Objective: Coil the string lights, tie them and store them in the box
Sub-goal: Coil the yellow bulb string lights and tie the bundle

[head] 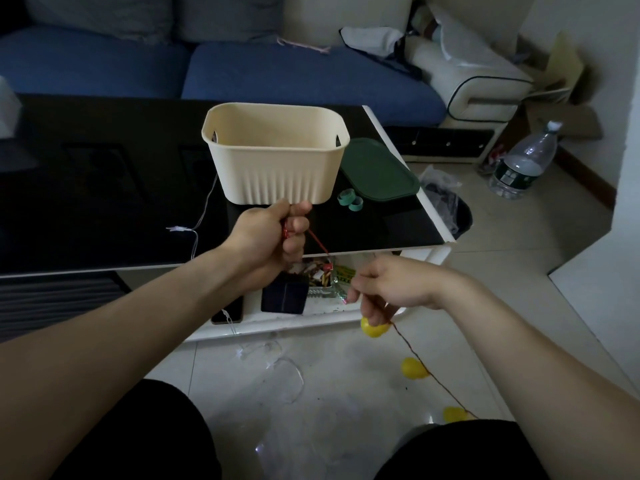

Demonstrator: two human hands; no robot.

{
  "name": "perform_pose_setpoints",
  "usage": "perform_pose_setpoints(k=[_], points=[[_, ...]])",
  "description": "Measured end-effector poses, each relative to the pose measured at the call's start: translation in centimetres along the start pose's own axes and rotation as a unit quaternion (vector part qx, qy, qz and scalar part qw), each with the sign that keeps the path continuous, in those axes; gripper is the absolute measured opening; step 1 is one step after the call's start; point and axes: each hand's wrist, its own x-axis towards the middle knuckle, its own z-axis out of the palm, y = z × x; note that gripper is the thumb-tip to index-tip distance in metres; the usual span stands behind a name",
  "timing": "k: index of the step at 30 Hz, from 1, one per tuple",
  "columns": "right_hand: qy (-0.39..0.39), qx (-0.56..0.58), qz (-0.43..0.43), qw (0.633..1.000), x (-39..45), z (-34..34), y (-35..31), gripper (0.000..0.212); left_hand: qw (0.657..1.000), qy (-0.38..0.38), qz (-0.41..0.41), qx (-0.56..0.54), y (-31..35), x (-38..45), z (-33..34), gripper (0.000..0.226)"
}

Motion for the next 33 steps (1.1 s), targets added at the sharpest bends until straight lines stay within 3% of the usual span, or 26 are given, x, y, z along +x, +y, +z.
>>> perform_pose_setpoints(k=[3,6,8,13,16,18,21,25,28,33], points=[[-0.01,-0.06,-0.019,0.998,0.3,1.9,-1.6,0.031,0.999,0.043,0.002,-0.012,-0.3,0.2,0.3,0.038],[-0.014,-0.154,-0.068,0.986,0.4,3.2,-3.2,0.029,1.0,0.018,-0.007,-0.021,-0.3,0.2,0.5,0.032],[-0.001,-0.167,-0.121,0.978,0.4,3.7,-3.9,0.026,0.999,-0.012,-0.037,0.023,-0.4,0.1,0.4,0.04],[0.082,-0.114,-0.208,0.968,0.1,3.0,-4.5,0.028,0.964,-0.141,-0.138,0.179,-1.2,-0.8,0.0,0.06],[0.108,-0.08,-0.203,0.97,-0.1,1.6,-4.0,0.016,0.923,-0.218,-0.15,0.279,-1.6,-0.9,0.0,0.067],[0.133,-0.063,-0.206,0.967,-0.1,0.8,-3.5,0.019,0.904,-0.24,-0.137,0.325,-1.4,-1.1,0.3,0.064],[0.156,-0.062,-0.191,0.967,0.0,-0.2,-2.7,0.039,0.889,-0.278,-0.134,0.338,-1.0,-1.2,0.4,0.069],[0.141,-0.051,-0.176,0.973,0.4,-1.0,-1.9,0.028,0.877,-0.286,-0.151,0.355,-1.0,-1.1,0.0,0.064],[0.133,-0.028,-0.182,0.974,0.4,-1.5,-1.5,0.031,0.862,-0.3,-0.149,0.38,-1.2,-1.2,-0.3,0.055],[0.055,0.109,-0.162,0.979,-0.4,-2.5,-0.7,0.032,0.894,-0.312,-0.154,0.284,-0.6,-1.3,-0.7,0.042]])
